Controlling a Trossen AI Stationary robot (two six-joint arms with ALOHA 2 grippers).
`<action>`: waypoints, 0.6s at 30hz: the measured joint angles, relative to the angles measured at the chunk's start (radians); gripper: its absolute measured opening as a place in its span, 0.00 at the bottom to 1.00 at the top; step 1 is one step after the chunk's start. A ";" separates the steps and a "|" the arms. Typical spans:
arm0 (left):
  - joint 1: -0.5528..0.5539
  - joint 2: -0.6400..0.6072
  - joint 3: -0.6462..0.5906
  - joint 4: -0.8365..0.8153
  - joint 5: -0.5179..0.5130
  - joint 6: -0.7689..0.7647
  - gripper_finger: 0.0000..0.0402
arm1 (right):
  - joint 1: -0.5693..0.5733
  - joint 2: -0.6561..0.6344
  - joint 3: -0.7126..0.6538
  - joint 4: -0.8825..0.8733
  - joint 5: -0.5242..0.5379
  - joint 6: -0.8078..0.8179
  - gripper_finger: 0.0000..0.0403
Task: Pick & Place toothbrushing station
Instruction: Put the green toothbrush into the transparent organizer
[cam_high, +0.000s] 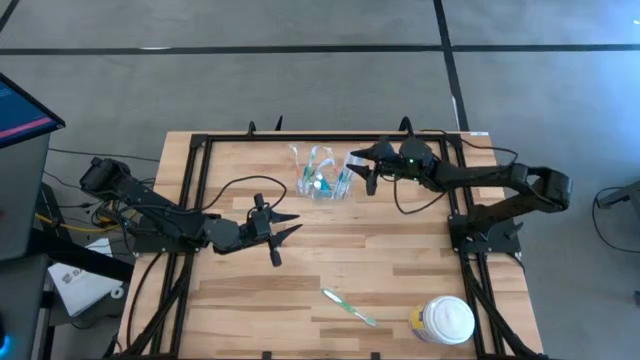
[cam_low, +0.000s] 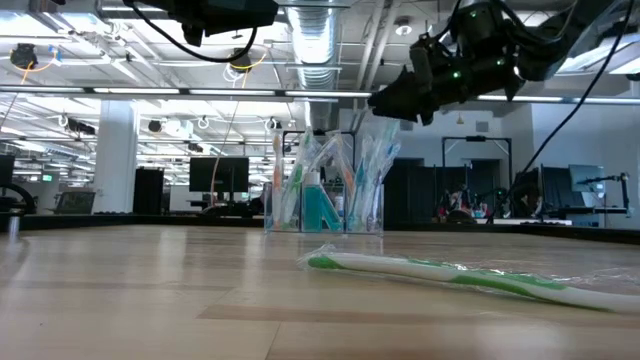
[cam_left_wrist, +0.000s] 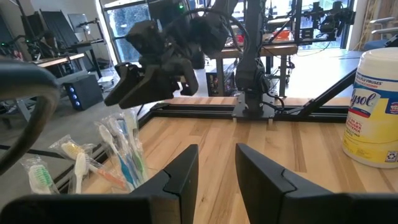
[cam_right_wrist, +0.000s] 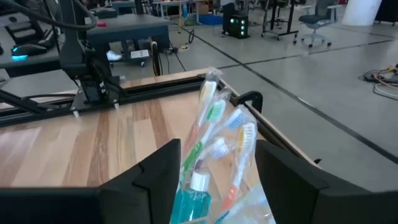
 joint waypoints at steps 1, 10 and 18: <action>0.000 0.000 0.000 0.000 0.000 0.000 0.25 | 0.000 -0.007 0.000 -0.006 0.000 0.000 0.49; 0.000 0.000 0.000 0.000 0.041 -0.001 0.25 | 0.020 -0.070 0.000 -0.065 0.000 0.000 0.48; 0.000 0.000 0.000 0.000 0.111 -0.001 0.25 | 0.085 -0.084 0.000 -0.100 0.000 0.000 0.48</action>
